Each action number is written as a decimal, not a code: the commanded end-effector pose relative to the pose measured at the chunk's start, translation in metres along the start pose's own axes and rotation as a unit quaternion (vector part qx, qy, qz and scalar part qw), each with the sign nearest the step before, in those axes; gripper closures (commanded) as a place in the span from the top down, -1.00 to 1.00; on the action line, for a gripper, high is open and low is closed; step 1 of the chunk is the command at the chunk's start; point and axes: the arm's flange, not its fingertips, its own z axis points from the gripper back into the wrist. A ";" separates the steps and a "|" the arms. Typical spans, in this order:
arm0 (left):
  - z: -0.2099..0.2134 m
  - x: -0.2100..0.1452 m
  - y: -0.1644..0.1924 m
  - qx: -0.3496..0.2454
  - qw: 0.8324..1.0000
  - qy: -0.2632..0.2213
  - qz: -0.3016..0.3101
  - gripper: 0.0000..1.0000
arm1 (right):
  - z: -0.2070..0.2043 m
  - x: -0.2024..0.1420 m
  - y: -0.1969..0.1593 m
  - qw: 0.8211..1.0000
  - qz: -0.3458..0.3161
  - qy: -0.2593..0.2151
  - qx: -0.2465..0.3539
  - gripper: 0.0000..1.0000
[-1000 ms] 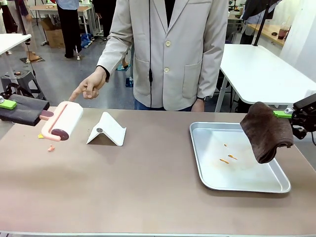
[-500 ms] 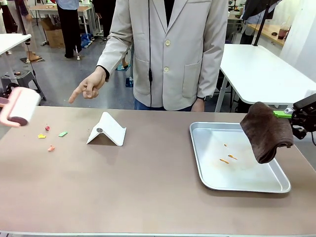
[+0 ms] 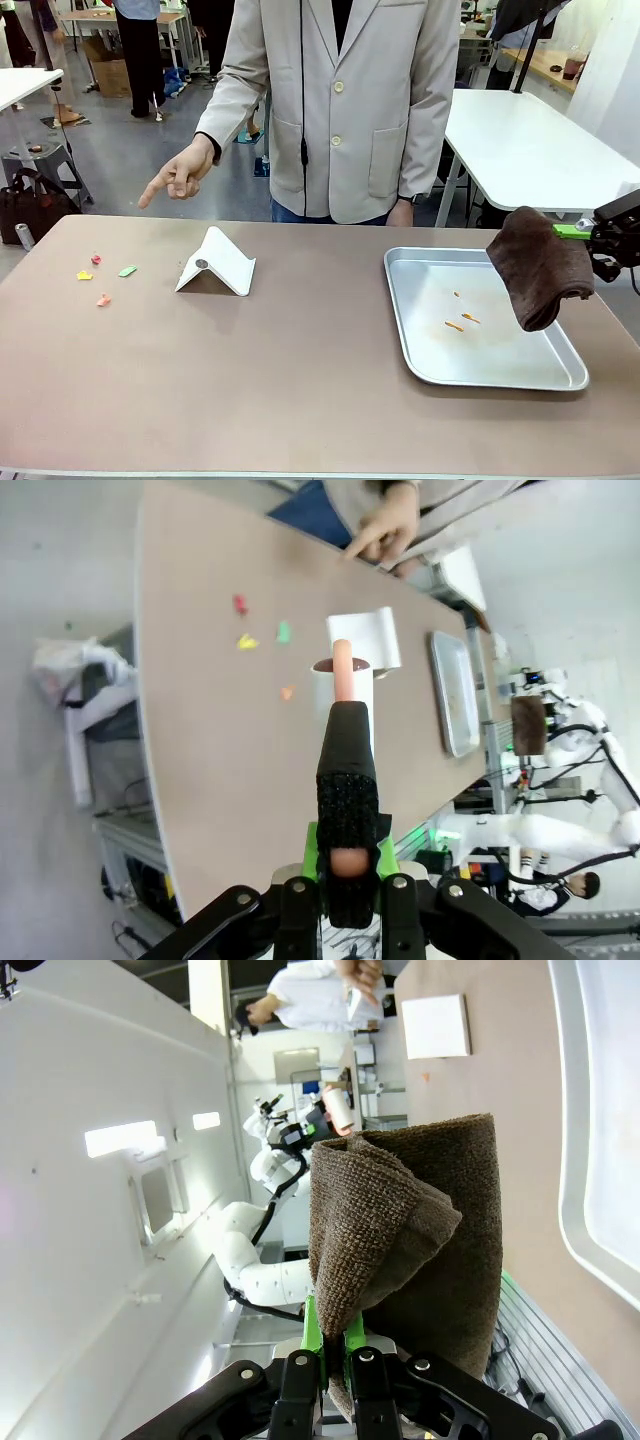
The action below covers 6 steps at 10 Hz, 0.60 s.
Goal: Clean the surface of the table.
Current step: If a person points to the right, clean the right side of the table with your right hand, and if they point to the left, clean the left side with your left hand.
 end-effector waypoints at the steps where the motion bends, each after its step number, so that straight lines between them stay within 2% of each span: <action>1: -0.003 0.006 0.009 0.001 1.000 -0.006 0.003 -0.56 | 0.000 -0.001 0.003 1.000 0.004 0.000 -0.001 -1.00; 2: 0.000 0.000 0.000 0.000 1.000 0.000 0.000 -0.56 | 0.000 -0.001 0.003 1.000 0.004 0.000 -0.001 -1.00; 6: -0.002 0.002 0.008 0.005 1.000 0.003 0.006 -0.56 | 0.000 -0.001 0.003 1.000 0.004 0.000 -0.001 -1.00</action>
